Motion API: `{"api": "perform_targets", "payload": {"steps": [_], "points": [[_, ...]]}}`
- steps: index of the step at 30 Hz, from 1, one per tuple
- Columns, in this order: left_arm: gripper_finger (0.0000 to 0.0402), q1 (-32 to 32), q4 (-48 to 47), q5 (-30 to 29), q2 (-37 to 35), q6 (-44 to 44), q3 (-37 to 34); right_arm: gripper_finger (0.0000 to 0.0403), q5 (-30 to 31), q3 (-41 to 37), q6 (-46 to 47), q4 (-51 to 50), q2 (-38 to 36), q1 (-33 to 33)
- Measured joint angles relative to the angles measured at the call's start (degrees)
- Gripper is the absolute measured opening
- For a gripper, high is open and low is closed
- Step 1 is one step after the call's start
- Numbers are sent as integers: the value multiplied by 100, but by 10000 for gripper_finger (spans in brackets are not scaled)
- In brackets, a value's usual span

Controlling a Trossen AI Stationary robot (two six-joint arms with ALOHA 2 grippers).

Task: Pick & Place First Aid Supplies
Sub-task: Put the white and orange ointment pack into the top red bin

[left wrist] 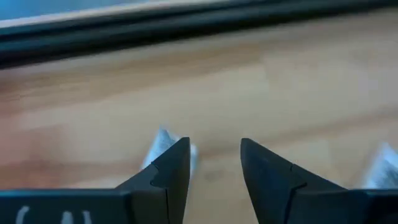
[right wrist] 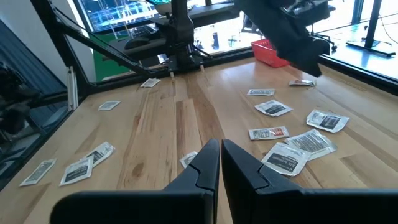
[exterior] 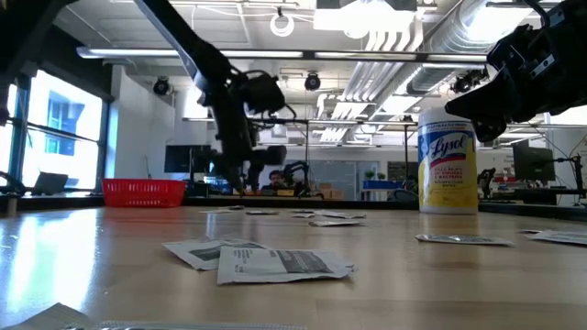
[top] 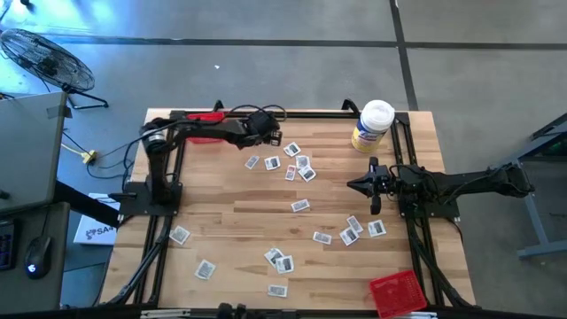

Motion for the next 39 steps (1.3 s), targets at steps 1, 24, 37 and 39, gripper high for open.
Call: {"api": "perform_targets", "payload": {"steps": [1,24,37,39], "points": [[140,63,17,-53,56,-102,0,12,2,2,0,0,0,0],[120,7,380,-196,615,-614,20,12,1,0,-1,-17,-1,1],[72,-667,345,-65,442,-112,0,12,1,0,0,-17,0,2],[72,-762,318,-115,440,-5,0,12,0,0,0,-16,-2,2]]}}
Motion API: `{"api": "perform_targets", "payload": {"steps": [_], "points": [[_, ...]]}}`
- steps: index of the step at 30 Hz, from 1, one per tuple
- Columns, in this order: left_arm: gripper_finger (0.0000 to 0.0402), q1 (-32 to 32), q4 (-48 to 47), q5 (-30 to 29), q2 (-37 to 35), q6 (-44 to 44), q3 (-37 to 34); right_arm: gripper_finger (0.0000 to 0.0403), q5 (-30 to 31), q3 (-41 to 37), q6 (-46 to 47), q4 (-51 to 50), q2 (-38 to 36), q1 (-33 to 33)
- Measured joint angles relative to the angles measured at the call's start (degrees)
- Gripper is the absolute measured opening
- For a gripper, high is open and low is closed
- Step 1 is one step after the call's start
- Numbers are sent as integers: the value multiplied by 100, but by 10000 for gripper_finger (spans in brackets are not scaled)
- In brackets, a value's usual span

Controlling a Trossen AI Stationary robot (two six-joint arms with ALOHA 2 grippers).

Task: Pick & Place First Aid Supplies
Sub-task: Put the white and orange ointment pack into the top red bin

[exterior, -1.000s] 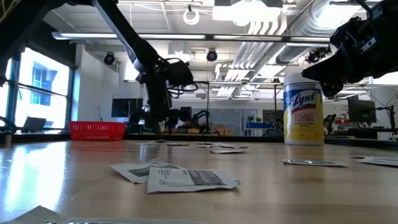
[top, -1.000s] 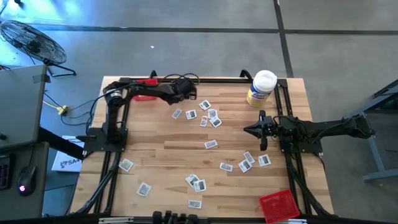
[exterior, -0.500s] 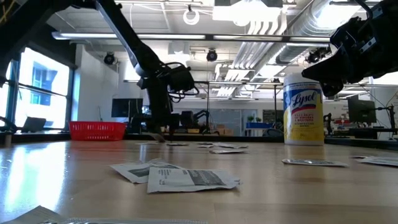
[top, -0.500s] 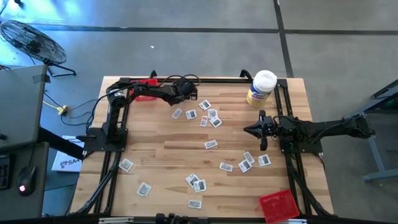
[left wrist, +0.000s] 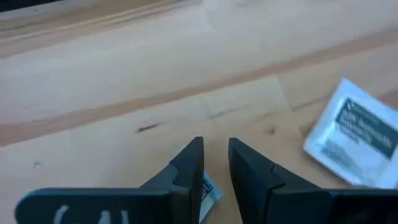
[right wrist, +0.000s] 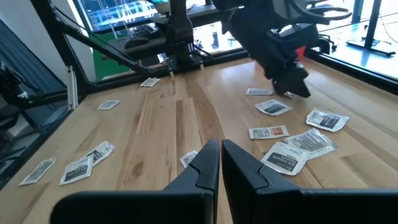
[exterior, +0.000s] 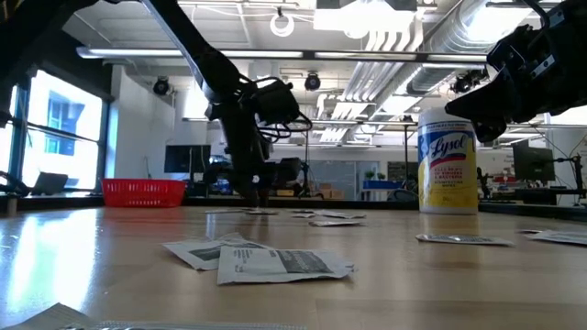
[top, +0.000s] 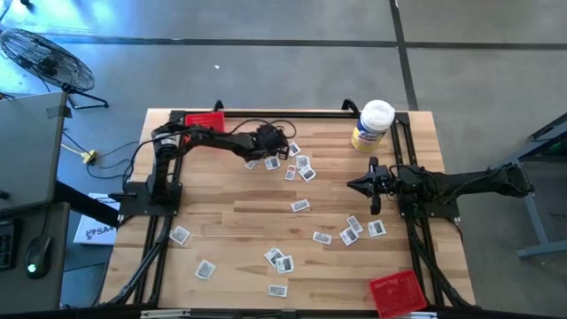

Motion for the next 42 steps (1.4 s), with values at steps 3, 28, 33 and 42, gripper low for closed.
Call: {"api": "perform_targets", "payload": {"steps": [3,28,33,42], "points": [[72,-99,-96,-51,0,41,0,12,1,0,-2,1,0,-2],[72,-747,-954,-1419,-79,-580,6,12,0,0,-1,0,0,-1],[72,-748,-722,-1421,162,-905,-130,12,1,2,0,-1,2,-2],[71,-764,-622,-1599,330,-927,-168,12,0,1,-1,-1,1,-1]]}}
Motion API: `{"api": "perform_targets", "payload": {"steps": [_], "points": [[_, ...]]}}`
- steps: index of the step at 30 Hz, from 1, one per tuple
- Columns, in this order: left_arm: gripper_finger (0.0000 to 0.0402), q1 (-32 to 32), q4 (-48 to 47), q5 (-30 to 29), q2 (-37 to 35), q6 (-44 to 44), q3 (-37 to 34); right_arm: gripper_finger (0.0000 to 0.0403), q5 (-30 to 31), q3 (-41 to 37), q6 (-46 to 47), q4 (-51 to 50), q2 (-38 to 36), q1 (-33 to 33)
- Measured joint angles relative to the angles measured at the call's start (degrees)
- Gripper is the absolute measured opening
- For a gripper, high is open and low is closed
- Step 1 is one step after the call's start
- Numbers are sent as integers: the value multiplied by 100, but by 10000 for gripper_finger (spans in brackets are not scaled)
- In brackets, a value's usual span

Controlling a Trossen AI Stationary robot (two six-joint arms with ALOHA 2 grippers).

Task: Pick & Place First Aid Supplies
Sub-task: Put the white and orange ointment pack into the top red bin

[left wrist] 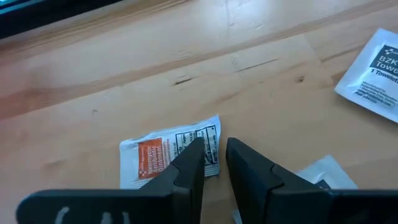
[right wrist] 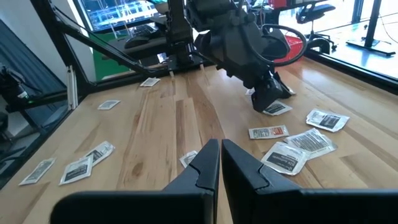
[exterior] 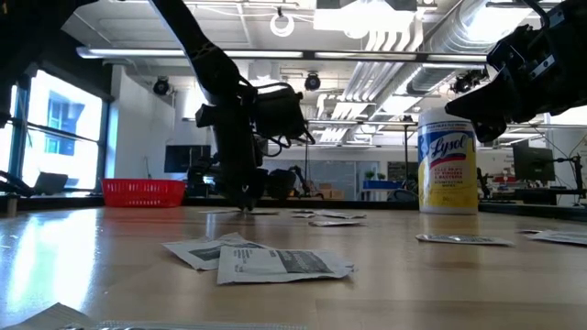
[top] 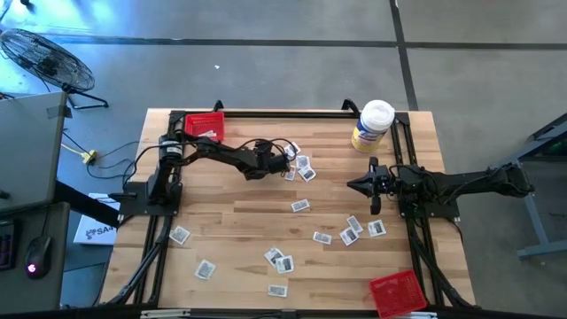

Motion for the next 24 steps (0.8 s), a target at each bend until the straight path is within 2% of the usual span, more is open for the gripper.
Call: {"api": "perform_targets", "payload": {"steps": [4,10,14,24], "points": [[66,2,-4,5,4,4,0,12,-1,-1,1,0,-1,1],[7,4,-27,72,15,17,33,12,1,-1,1,-1,1,-1],[5,37,-173,246,-51,351,206,12,-1,-1,1,-1,1,-1],[1,382,-441,490,-1240,1116,418,12,0,-1,1,-1,0,0]]}}
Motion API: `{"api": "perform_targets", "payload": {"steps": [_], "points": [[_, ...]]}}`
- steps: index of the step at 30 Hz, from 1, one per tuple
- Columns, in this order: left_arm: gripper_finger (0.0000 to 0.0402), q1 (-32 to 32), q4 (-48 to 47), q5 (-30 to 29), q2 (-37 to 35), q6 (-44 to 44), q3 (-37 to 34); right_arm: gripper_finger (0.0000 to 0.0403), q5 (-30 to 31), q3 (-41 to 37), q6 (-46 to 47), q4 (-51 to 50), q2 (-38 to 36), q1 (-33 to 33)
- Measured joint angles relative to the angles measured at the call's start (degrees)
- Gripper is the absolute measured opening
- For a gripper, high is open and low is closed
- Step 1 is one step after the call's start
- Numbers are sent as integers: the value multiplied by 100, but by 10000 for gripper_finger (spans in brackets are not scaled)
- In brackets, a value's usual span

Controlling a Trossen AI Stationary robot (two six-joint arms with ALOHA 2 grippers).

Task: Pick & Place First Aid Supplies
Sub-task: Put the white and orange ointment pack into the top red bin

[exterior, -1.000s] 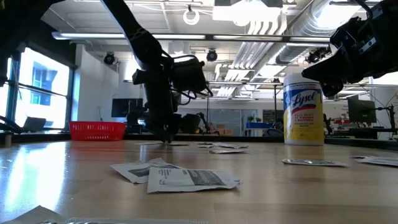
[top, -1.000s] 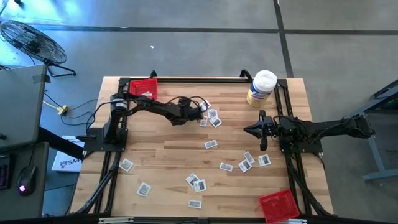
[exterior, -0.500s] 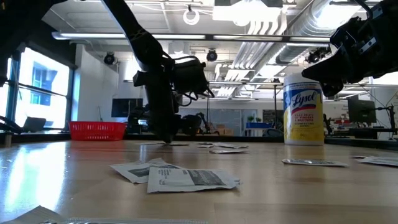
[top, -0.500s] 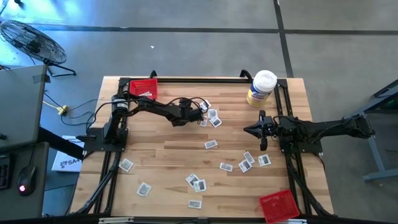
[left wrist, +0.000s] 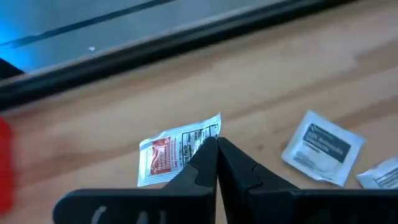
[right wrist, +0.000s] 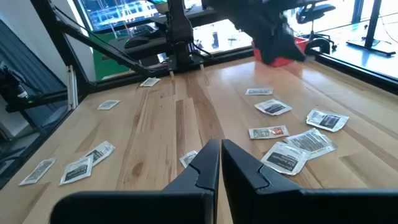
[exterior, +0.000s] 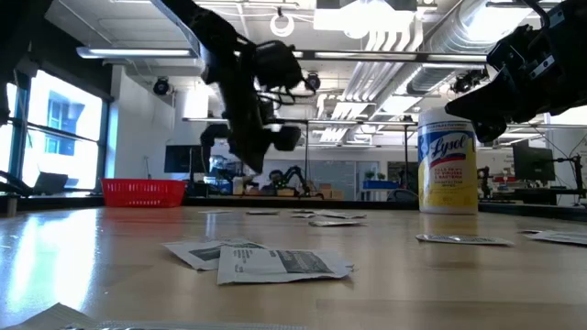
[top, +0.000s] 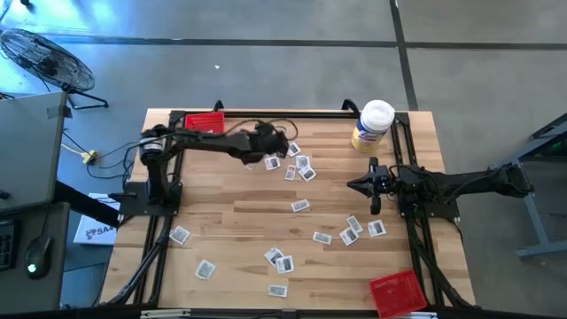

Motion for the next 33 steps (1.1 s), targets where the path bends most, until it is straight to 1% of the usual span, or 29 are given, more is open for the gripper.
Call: {"api": "perform_targets", "payload": {"steps": [2,6,9,16,19,23,25,28,30,33], "points": [[1,80,-3,-17,-300,154,-2,12,0,0,0,0,1,-1],[1,301,-589,-87,-920,424,0,12,-1,0,-1,4,1,1],[0,506,-1292,-174,-1451,561,0,12,-1,2,-1,6,-1,-1],[0,1089,-2974,-295,-2653,582,0,12,1,2,0,2,-1,-1],[0,1389,-3501,-256,-3109,580,0,12,-1,2,-1,0,-1,0],[0,1791,-4022,6,-3613,560,0,12,0,2,1,0,-1,-1],[0,1940,-4105,19,-3787,560,-72,12,-1,2,0,0,-1,-1],[0,2143,-4036,144,-3964,489,-400,12,-1,2,-2,0,-1,0],[0,2307,-3817,410,-4019,454,-718,12,-1,2,-1,0,-1,0],[0,2599,-3270,1023,-4044,494,-1223,12,-1,2,1,0,-1,0]]}}
